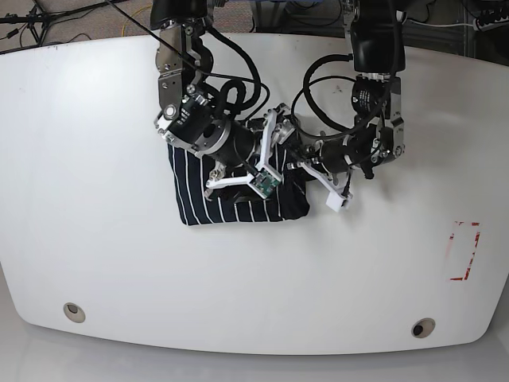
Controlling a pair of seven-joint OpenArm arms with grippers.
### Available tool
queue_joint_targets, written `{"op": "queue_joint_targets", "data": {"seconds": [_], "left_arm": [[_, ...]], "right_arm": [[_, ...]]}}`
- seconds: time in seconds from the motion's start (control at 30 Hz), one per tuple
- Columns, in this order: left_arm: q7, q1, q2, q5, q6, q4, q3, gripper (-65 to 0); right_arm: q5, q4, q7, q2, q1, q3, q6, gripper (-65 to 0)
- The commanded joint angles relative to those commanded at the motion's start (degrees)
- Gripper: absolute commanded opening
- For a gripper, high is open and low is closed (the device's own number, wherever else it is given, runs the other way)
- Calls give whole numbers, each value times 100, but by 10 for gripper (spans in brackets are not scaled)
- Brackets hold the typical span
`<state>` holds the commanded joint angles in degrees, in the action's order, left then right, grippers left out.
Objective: Fold the T-shirt properly
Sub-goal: 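Fold the shirt ends together into a compact square with both grippers, then press and tuck the square's edges with both grippers, then withdraw the right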
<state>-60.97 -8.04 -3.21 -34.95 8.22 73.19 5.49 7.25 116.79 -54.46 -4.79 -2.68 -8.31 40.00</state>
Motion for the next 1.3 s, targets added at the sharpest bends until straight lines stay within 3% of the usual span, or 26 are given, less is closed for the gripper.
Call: {"op": "queue_joint_targets", "data": {"seconds": [0.2, 0.33, 0.43, 0.53, 0.77, 0.87, 1.0, 1.1, 1.13, 1.2, 1.23, 1.3], "left_arm": [[9, -185, 9, -176, 0, 167, 123, -338], [0, -202, 44, -176, 0, 721, 290, -317], [-35, -176, 316, -185, 0, 1257, 290, -317], [-70, -141, 615, -185, 0, 1776, 308, -317], [-105, -44, 1679, -193, 9, 2400, 484, -317], [44, -44, 1855, -185, 9, 2497, 949, -317], [396, -44, 1864, -185, 9, 2532, 1257, -318], [651, -35, 1855, -185, 9, 2567, 1169, -322], [686, -35, 1846, -176, 9, 2620, 1002, -346], [721, -35, 1837, -176, 9, 2690, 607, -414], [791, -35, 1829, -176, 9, 2708, 273, -486], [923, -35, 1811, -167, 9, 2734, -325, -571]], "right_arm": [[62, 0, 440, 0, -273, 624, 0, -149], [738, 0, 431, 53, -264, 1248, 0, -149], [1345, 0, 422, 211, -264, 1723, 0, -149], [1785, -18, 422, 475, -264, 1837, 0, -149], [1899, -114, 422, 826, -255, 1846, 0, -149], [1890, -123, 440, 914, -149, 1846, 0, -149], [1705, -211, 440, 923, 35, 1811, 0, -166], [1240, -360, 448, 879, 396, 1697, 0, -282], [1020, -475, 448, 862, 554, 1556, 0, -347], [695, -695, 457, 862, 774, 1354, 0, -450], [484, -862, 466, 862, 949, 1248, 0, -510], [176, -1169, 545, 853, 1222, 1090, 0, -602]]}}
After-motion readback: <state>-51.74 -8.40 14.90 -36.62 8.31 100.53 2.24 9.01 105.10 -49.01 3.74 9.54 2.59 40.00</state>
